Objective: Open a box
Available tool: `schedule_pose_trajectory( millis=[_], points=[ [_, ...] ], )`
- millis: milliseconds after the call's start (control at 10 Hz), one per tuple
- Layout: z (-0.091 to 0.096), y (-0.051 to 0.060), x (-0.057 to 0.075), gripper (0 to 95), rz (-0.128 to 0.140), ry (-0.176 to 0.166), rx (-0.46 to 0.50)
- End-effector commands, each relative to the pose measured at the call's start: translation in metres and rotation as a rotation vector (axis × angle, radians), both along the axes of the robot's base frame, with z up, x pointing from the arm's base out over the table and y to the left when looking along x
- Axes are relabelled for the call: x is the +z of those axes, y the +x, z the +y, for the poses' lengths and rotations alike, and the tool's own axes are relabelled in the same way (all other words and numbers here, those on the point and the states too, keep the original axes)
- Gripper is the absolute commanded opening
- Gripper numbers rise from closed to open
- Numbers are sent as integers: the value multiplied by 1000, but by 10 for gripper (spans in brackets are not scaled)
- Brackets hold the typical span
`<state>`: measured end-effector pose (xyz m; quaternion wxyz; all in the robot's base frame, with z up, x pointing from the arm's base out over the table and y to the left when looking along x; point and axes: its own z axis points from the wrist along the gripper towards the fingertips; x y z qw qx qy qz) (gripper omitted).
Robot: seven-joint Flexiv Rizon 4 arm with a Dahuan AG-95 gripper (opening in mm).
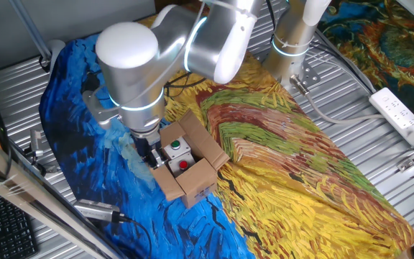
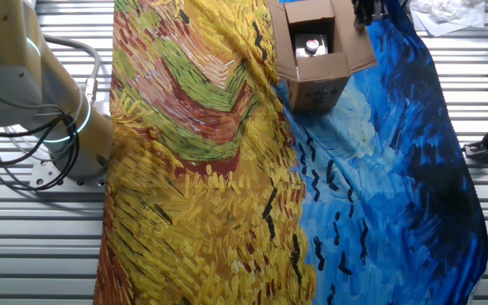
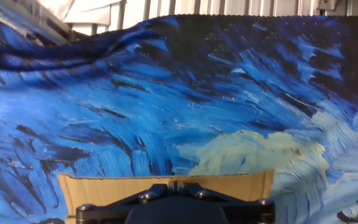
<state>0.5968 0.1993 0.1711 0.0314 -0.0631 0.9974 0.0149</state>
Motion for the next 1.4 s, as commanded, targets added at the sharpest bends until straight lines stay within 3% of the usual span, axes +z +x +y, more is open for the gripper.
schedule_pose_trajectory(
  millis=[100,900,1400],
  points=[
    [3,4,-5,0,0,-1,-5],
    [0,17,-28,0,26,-6,-4],
    [0,10,-41,0,37,-15,-9]
  ],
)
